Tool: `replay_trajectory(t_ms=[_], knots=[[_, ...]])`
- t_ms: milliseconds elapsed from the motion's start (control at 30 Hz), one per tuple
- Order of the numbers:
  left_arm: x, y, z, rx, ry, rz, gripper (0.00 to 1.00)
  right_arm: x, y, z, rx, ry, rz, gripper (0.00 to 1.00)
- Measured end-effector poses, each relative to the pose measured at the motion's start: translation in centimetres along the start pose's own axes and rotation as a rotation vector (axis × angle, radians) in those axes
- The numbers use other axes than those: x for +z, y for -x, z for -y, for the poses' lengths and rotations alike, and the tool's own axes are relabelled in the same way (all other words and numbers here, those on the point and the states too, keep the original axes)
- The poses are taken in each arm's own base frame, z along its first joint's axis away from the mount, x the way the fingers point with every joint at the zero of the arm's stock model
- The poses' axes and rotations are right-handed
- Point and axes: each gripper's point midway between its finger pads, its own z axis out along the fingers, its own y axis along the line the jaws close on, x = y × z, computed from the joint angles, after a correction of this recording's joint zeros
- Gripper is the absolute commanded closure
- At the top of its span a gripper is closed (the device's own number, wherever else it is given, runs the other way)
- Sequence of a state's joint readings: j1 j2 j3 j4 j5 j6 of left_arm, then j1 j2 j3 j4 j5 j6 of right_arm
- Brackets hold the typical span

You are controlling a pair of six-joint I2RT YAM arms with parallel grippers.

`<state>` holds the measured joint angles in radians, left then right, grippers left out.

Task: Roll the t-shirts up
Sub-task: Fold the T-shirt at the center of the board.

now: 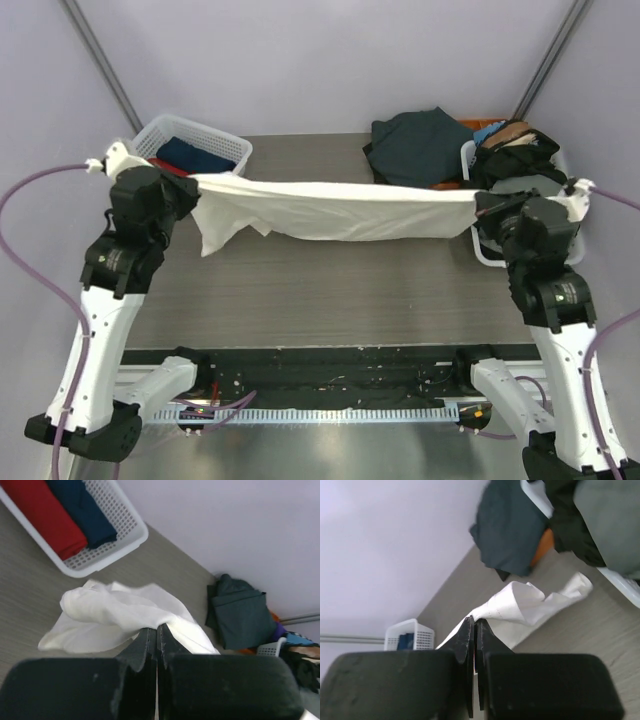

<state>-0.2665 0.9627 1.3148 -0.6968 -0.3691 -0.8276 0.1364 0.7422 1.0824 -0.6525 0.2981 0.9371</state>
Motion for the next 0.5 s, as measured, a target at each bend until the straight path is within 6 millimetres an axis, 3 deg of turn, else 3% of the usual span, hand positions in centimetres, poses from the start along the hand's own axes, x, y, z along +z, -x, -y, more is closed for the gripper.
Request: replay_trajectory(t_ms=[67, 233, 367, 500], knots=[[-2.0, 2.8, 1.7, 0.005, -0.043, 0.035, 1.00, -2.1, 3.0, -3.0, 0.001, 0.080, 0.058, 0.99], [-6.2, 7.7, 4.7, 0.017, -0.123, 0.095, 1.00, -6.5, 7.9, -7.3, 0.000, 0.207, 0.164, 0.99], [-7.4, 8.6, 5.1, 0.044, -0.134, 0.093, 1.00, -8.6, 9.8, -8.8, -0.006, 0.259, 0.209, 0.99], [-6.8, 8.1, 5.1, 0.069, -0.118, 0.066, 1.00, -7.6, 9.4, -8.5, -0.026, 0.227, 0.193, 0.99]])
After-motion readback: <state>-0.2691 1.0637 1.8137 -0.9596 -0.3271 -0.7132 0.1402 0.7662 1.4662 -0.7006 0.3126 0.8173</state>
